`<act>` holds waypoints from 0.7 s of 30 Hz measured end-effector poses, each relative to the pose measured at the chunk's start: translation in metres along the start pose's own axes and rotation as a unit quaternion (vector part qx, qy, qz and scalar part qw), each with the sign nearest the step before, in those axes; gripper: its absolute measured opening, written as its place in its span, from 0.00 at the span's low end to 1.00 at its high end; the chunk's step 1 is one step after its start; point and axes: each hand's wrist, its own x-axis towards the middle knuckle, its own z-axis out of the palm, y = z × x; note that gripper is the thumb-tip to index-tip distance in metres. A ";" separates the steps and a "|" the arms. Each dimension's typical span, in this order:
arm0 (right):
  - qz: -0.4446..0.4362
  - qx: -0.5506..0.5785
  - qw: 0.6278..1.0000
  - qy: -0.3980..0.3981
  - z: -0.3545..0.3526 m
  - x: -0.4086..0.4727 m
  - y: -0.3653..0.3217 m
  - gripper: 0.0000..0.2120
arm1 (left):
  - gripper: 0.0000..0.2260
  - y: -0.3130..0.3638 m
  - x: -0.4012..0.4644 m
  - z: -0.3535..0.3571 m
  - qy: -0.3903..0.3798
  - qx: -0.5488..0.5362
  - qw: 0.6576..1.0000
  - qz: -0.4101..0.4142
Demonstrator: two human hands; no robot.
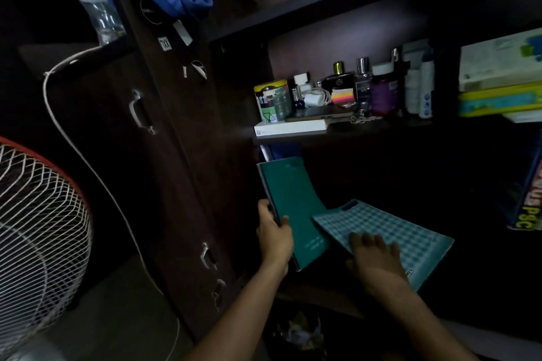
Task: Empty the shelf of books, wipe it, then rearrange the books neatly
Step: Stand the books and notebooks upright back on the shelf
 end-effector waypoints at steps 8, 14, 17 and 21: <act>-0.077 0.076 0.991 0.078 0.005 0.022 -0.008 0.30 | 0.14 -0.006 0.046 0.023 0.090 0.056 0.990 0.094; -0.114 0.202 0.964 0.127 -0.002 0.019 -0.009 0.23 | 0.14 -0.017 0.071 0.053 0.200 0.105 0.963 0.147; -0.100 0.222 0.959 0.145 -0.007 0.014 -0.010 0.23 | 0.12 -0.014 0.079 0.058 0.209 0.180 0.953 0.128; -0.096 0.218 0.961 0.143 -0.008 0.014 -0.009 0.23 | 0.11 -0.007 0.083 0.063 0.195 0.196 0.954 0.112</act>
